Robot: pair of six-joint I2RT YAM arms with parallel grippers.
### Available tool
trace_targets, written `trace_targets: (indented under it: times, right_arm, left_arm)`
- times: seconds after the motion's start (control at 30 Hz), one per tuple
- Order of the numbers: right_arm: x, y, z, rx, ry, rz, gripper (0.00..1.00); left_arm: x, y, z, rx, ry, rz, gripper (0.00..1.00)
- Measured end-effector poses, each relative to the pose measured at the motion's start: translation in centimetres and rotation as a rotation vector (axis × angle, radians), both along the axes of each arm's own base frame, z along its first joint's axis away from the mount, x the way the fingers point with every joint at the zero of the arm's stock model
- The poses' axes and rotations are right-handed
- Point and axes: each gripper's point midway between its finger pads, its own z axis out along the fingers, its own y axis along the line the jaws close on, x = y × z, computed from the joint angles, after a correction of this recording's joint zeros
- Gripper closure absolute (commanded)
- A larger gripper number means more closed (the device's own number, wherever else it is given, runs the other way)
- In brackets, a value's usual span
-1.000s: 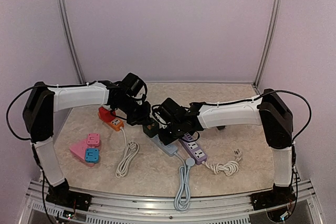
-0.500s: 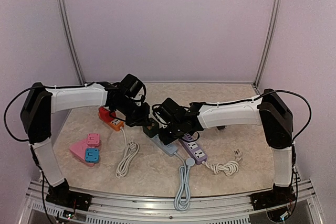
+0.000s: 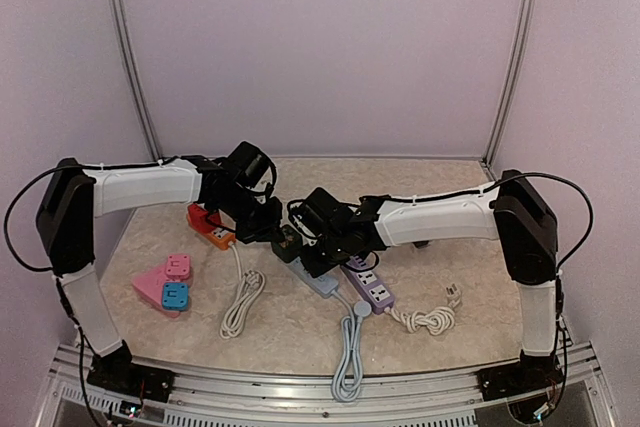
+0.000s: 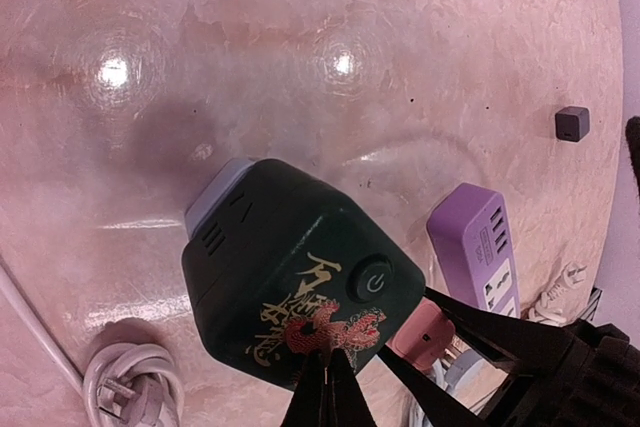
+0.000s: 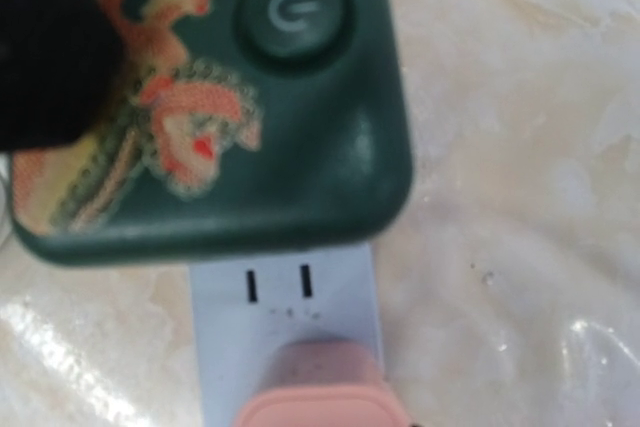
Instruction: Pull the plug off the socket
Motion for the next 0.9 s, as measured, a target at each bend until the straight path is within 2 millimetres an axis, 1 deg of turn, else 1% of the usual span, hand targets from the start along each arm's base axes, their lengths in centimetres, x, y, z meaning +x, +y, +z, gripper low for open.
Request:
trace_targets:
  times: [0.3, 0.7, 0.9]
  right_arm:
    - [-0.1, -0.2, 0.3, -0.015, 0.009, -0.003, 0.96]
    - [0.0, -0.4, 0.2, -0.015, 0.023, -0.006, 0.98]
    - [0.0, -0.5, 0.3, -0.019, 0.019, -0.005, 0.99]
  left_arm:
    - [-0.2, -0.2, -0.2, 0.004, 0.002, -0.005, 1.00]
    - [0.4, -1.7, -0.2, -0.013, -0.005, -0.011, 1.00]
    - [0.6, -2.0, -0.2, -0.019, -0.009, -0.011, 1.00]
